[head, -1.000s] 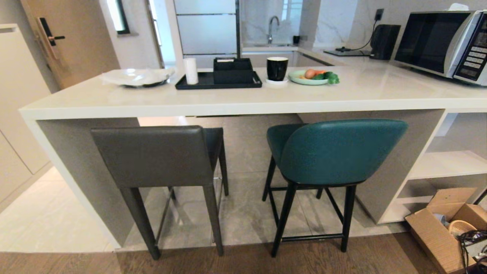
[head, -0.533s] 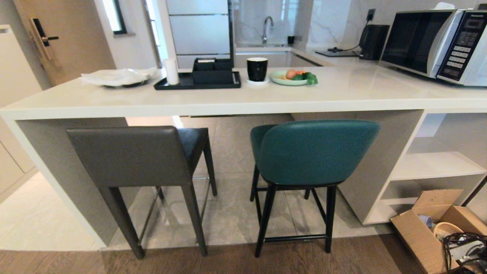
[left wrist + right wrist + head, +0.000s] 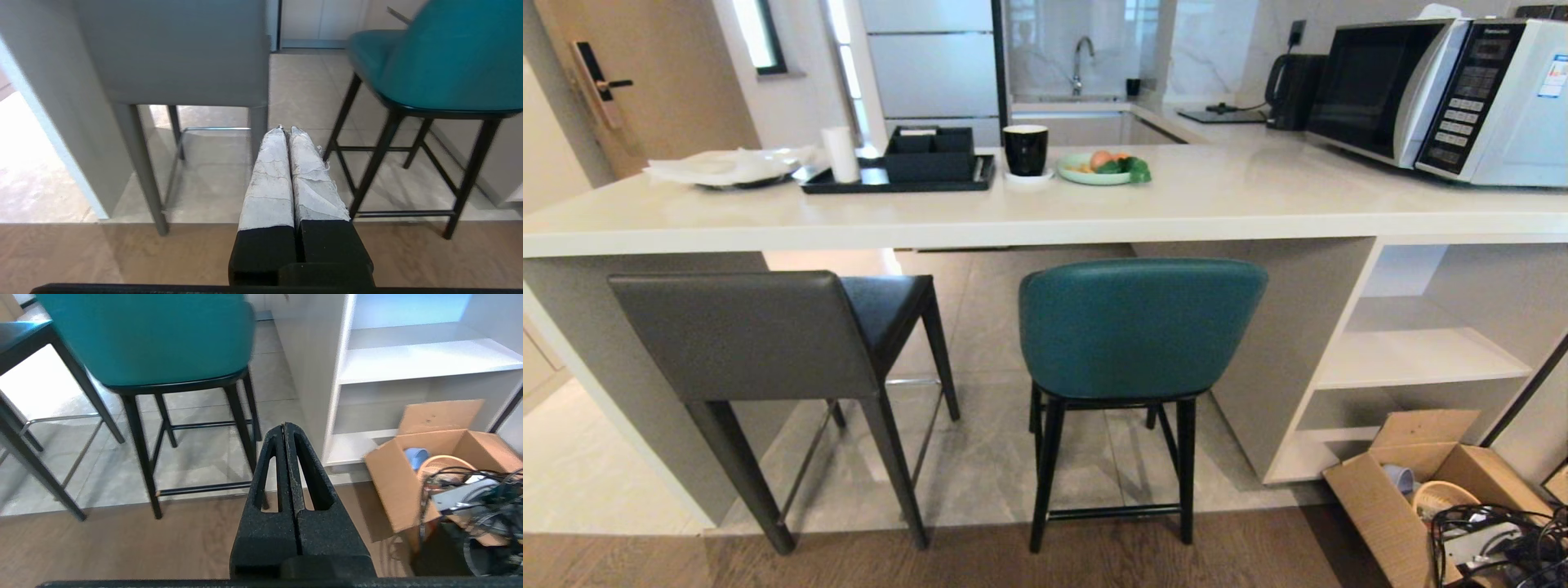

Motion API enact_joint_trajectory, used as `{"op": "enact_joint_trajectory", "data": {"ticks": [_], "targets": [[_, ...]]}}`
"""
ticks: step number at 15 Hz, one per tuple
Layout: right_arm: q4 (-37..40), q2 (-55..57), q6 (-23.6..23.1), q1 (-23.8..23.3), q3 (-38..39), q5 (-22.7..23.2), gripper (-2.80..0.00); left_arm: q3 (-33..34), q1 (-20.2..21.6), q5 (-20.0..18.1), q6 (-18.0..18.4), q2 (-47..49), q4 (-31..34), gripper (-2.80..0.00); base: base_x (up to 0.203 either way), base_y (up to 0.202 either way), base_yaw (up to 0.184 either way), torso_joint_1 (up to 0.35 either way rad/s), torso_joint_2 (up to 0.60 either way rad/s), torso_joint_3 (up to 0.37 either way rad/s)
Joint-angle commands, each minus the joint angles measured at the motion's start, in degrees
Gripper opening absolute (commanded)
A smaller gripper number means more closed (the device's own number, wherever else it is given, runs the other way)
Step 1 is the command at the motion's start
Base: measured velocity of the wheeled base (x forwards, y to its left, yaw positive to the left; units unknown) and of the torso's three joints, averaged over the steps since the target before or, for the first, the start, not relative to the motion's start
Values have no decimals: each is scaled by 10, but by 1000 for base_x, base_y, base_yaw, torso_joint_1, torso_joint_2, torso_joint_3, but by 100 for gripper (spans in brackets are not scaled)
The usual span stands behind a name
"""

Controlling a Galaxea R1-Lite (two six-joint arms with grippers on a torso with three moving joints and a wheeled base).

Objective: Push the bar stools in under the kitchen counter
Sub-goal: Pull the blue chair out from under the dining table

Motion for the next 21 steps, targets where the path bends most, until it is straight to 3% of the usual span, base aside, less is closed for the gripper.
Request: {"op": "enact_joint_trajectory", "data": {"ticks": [1,10,18,21], "targets": [[0,1,0,0,1,0,-280,16,0,0,0,1,-1,-280,0,-192,-1,6,4,-1],[0,1,0,0,0,0,-280,16,0,0,-1,1,-1,-280,0,-184,2,1,3,2],[0,1,0,0,1,0,-280,16,0,0,-1,1,-1,-280,0,0,0,0,0,0],[0,1,0,0,1,0,-280,16,0,0,-1,1,-1,-280,151,0,-1,5,0,3]]}}
